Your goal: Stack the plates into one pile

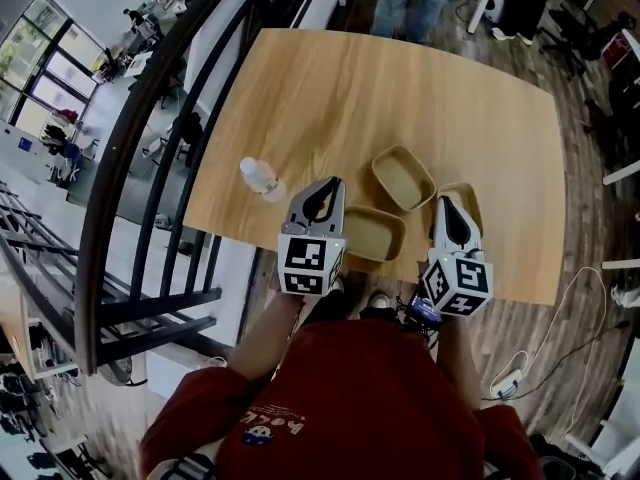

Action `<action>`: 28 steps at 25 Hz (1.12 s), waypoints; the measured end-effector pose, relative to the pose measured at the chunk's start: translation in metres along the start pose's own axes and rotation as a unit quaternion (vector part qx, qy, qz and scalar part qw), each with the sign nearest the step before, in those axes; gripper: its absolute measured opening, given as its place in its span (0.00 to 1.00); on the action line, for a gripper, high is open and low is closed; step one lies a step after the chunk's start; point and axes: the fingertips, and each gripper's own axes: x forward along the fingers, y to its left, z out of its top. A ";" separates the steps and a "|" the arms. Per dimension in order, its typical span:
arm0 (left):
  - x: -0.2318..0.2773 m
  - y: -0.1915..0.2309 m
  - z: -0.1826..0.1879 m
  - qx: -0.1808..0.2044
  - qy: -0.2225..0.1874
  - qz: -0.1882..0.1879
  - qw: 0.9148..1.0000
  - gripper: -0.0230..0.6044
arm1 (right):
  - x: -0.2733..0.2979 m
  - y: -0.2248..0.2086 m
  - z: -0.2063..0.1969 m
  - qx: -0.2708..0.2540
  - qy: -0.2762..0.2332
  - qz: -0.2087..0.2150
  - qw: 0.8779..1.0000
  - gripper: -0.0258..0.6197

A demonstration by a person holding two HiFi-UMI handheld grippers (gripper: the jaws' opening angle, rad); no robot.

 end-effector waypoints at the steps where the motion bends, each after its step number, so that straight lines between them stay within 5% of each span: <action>1: 0.000 0.001 -0.009 -0.001 0.010 0.001 1.000 0.07 | 0.000 0.001 -0.011 0.007 0.012 0.001 1.000 0.06; 8: -0.001 0.002 -0.073 -0.024 0.090 -0.010 0.996 0.12 | -0.002 0.010 -0.090 0.054 0.101 -0.001 0.993 0.09; 15: 0.001 0.007 -0.147 -0.037 0.207 -0.007 0.978 0.21 | -0.003 0.006 -0.174 0.135 0.223 -0.017 0.965 0.21; 20: 0.000 -0.003 -0.180 -0.061 0.255 -0.032 0.964 0.24 | -0.004 0.006 -0.197 0.145 0.255 -0.018 0.956 0.21; 28: 0.004 -0.001 -0.205 -0.064 0.285 -0.027 0.956 0.25 | -0.001 0.010 -0.213 0.142 0.281 -0.020 0.949 0.21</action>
